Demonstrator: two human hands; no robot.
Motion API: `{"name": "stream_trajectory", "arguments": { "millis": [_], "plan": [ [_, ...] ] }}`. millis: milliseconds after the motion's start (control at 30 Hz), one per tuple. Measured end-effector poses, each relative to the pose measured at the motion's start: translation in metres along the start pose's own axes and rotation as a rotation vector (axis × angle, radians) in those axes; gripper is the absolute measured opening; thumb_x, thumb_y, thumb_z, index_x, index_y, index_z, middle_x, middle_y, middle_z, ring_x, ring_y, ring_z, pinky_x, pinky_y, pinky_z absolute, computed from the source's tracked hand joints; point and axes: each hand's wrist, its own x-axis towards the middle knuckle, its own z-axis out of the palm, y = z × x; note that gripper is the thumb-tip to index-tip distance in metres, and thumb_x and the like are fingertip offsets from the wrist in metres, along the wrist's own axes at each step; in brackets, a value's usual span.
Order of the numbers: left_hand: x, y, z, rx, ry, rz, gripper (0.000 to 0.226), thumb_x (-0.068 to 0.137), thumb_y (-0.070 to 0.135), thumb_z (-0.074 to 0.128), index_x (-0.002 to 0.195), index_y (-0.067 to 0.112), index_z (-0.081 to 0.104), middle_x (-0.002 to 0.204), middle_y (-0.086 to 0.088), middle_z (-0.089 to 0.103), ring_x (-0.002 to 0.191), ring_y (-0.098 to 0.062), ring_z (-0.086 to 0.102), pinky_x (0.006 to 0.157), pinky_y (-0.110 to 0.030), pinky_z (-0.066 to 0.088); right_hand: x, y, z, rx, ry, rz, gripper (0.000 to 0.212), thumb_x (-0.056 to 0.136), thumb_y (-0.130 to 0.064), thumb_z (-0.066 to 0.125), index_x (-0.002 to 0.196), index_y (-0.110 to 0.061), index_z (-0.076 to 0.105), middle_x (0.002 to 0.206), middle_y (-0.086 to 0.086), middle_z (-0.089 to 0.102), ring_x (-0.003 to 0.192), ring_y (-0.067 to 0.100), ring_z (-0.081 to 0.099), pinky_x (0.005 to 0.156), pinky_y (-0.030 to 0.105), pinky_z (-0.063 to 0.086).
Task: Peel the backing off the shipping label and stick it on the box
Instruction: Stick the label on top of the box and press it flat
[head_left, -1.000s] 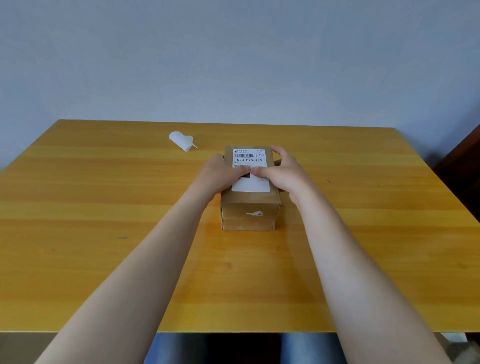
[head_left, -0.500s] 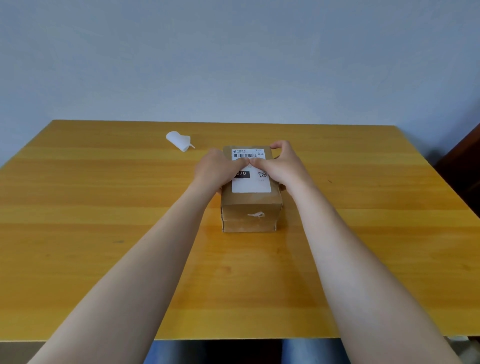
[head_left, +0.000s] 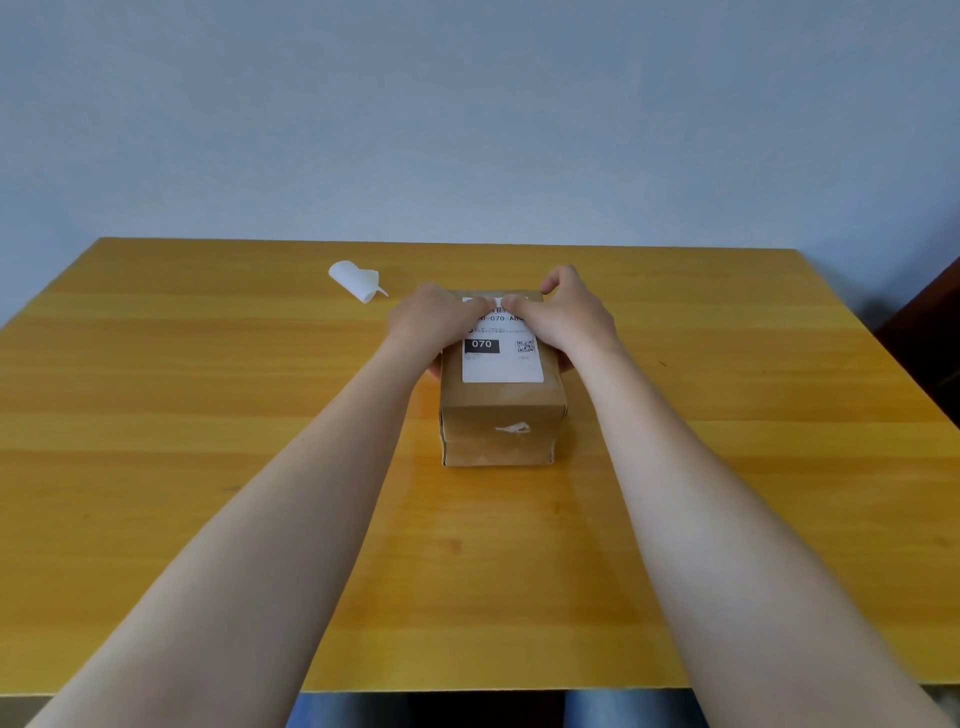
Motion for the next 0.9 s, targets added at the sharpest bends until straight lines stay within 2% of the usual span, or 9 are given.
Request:
{"name": "stream_trajectory", "arguments": {
  "millis": [133,233,300,433,533,633,700,800,900],
  "plan": [
    [0.000,0.000,-0.002,-0.129,-0.040,-0.056,0.043,0.095,0.054,0.059,0.083,0.013,0.061,0.076,-0.006,0.074,0.076,-0.036,0.079,0.082,-0.035,0.061,0.005,0.001,0.001,0.017,-0.005,0.008,0.036,0.091,-0.053,0.064,0.108,-0.026,0.048,0.098,-0.002,0.068,0.093,0.028,0.067,0.045,0.025,0.049],
    [-0.003,0.000,-0.003,-0.171,-0.027,-0.058,0.043,0.100,0.050,0.054,0.079,0.012,0.054,0.071,-0.006,0.071,0.079,-0.039,0.079,0.085,-0.037,0.062,0.007,0.003,0.001,0.031,-0.010,0.005,0.027,0.096,-0.048,0.061,0.106,-0.026,0.049,0.097,-0.002,0.068,0.079,0.025,0.066,0.038,0.020,0.046],
    [-0.004,0.000,-0.003,-0.188,-0.018,-0.048,0.042,0.102,0.048,0.052,0.078,0.014,0.049,0.072,-0.007,0.069,0.081,-0.038,0.078,0.088,-0.040,0.062,0.009,0.005,0.000,0.053,-0.012,0.007,0.023,0.099,-0.046,0.059,0.107,-0.026,0.050,0.095,-0.003,0.067,0.072,0.023,0.066,0.041,0.023,0.049],
    [-0.008,0.000,-0.002,-0.140,0.026,-0.004,0.041,0.106,0.046,0.047,0.076,0.018,0.045,0.072,-0.003,0.063,0.079,-0.036,0.071,0.076,-0.033,0.055,0.008,0.007,0.002,0.080,-0.012,-0.004,0.021,0.098,-0.046,0.058,0.108,-0.029,0.051,0.099,0.000,0.071,0.084,0.029,0.072,0.051,0.034,0.057],
    [-0.012,-0.003,-0.003,-0.144,-0.005,0.000,0.040,0.105,0.047,0.047,0.078,0.018,0.048,0.075,-0.004,0.066,0.082,-0.037,0.075,0.077,-0.035,0.058,0.002,0.009,0.001,0.158,-0.042,0.014,0.027,0.097,-0.049,0.060,0.113,-0.029,0.052,0.104,0.002,0.074,0.089,0.029,0.074,0.053,0.032,0.056],
    [-0.014,-0.007,-0.008,-0.228,-0.098,-0.032,0.045,0.101,0.055,0.051,0.088,0.013,0.061,0.085,-0.008,0.075,0.076,-0.035,0.078,0.060,-0.033,0.062,-0.008,0.010,-0.003,0.252,-0.092,0.052,0.040,0.096,-0.056,0.062,0.122,-0.028,0.053,0.109,0.000,0.073,0.088,0.025,0.073,0.058,0.031,0.055],
    [-0.015,-0.010,-0.010,-0.254,-0.149,-0.001,0.043,0.097,0.056,0.059,0.093,0.013,0.065,0.088,-0.005,0.076,0.072,-0.029,0.077,0.055,-0.033,0.062,-0.016,0.011,-0.006,0.294,-0.134,0.060,0.046,0.096,-0.055,0.066,0.129,-0.028,0.051,0.104,-0.004,0.073,0.083,0.018,0.072,0.061,0.030,0.053],
    [-0.019,-0.014,-0.011,-0.244,-0.192,0.032,0.041,0.095,0.051,0.069,0.103,0.011,0.066,0.092,-0.005,0.078,0.077,-0.025,0.077,0.060,-0.035,0.065,-0.025,0.013,-0.009,0.317,-0.182,0.034,0.057,0.093,-0.046,0.076,0.140,-0.028,0.049,0.100,-0.010,0.071,0.082,0.009,0.071,0.060,0.029,0.051],
    [-0.023,-0.016,-0.010,-0.255,-0.204,0.037,0.044,0.094,0.050,0.070,0.113,0.011,0.065,0.099,-0.006,0.078,0.083,-0.024,0.077,0.062,-0.035,0.064,-0.031,0.013,-0.009,0.322,-0.203,0.010,0.067,0.091,-0.036,0.082,0.149,-0.027,0.049,0.099,-0.013,0.068,0.082,0.006,0.070,0.060,0.028,0.050]
  ]
}}
